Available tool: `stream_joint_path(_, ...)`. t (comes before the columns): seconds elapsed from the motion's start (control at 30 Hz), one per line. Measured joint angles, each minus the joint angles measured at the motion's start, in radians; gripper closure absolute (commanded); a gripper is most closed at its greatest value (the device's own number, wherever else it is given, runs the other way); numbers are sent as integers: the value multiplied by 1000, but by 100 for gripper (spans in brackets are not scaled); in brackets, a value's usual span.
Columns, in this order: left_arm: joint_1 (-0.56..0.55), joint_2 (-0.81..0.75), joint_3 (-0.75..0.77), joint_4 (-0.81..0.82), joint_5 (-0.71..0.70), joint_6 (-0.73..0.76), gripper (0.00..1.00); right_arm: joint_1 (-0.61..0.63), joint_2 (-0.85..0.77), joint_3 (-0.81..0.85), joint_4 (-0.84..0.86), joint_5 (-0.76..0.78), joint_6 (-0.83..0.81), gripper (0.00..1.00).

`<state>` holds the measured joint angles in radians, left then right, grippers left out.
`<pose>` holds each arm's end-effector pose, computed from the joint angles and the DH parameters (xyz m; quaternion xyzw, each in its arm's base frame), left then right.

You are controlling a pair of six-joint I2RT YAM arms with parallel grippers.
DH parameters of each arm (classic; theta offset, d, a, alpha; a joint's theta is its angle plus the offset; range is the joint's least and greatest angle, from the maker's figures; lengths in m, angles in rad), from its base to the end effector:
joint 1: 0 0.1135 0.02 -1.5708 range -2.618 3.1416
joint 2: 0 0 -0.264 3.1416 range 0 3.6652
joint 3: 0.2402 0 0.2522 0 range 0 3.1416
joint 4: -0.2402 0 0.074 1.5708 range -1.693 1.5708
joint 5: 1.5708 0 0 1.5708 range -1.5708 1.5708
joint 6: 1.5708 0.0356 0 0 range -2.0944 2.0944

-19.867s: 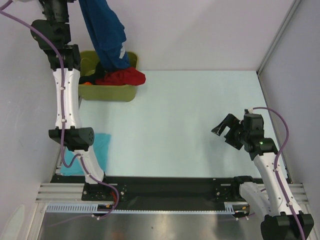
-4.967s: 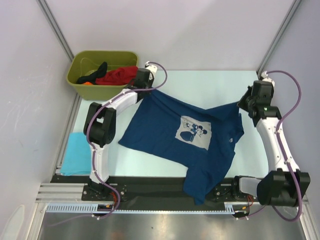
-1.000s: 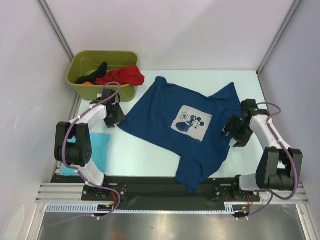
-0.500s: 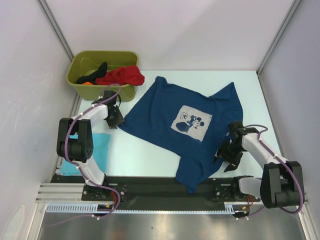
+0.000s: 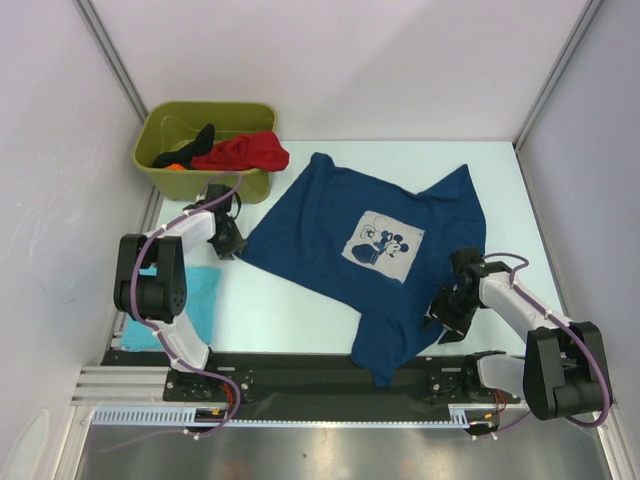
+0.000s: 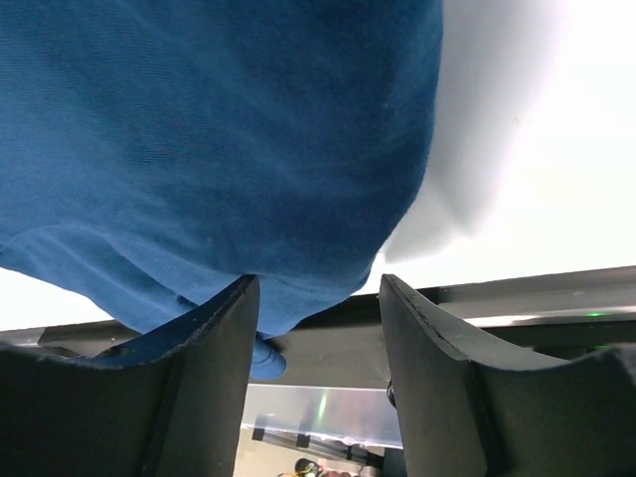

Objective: Fold and stack the t-shirts
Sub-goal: Flatten the tshirt out

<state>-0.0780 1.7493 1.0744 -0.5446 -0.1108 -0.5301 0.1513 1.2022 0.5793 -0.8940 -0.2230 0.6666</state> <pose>0.3326 -0.0220 0.1644 -0.2298 0.9559 -0.0002 0.1828 0.1616 0.0326 0.1570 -0.2502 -0.9614 -0.1127 0.0197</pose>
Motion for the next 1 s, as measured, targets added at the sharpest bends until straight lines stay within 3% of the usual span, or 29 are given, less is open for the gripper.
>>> stream_joint_path(0.03, 2, 3, 0, 8, 0, 0, 70, 2, 0, -5, 5, 1, 4, 45)
stream_joint_path(0.1, 3, 15, 0, 21, -1, 0, 87, 3, -1, -14, 11, 1, 9, 53)
stream_joint_path(0.17, 4, 16, 2, 27, 2, 6, 93, 5, -1, -20, 18, 5, 14, 57)
stream_joint_path(0.23, 4, 16, 1, 31, 3, 8, 100, 5, -1, -20, 31, 5, 14, 70)
stream_joint_path(0.27, 4, 16, 1, 32, 3, 8, 100, 5, -1, -20, 42, 5, 16, 81)
stream_joint_path(0.3, 4, 16, 1, 33, 4, 10, 100, 6, 0, -20, 51, 5, 13, 100)
stream_joint_path(0.53, 4, 16, 1, 35, 0, 16, 100, 36, 84, 139, 70, -72, 43, 100)
stream_joint_path(0.57, 4, 16, 1, 35, 0, 16, 100, 39, 126, 196, 78, -90, 51, 98)
stream_joint_path(0.67, 4, 16, 1, 34, 0, 16, 100, 42, 299, 373, 137, -164, 99, 77)
stream_joint_path(0.7, 4, 16, 2, 34, -1, 16, 100, 42, 365, 436, 166, -200, 120, 60)
stream_joint_path(0.8, 4, 16, 4, 32, -5, 16, 100, 46, 508, 594, 201, -257, 128, 31)
stream_joint_path(1.0, 4, 14, 6, 29, -14, 20, 100, -7, 359, 599, 89, -129, -15, 28)
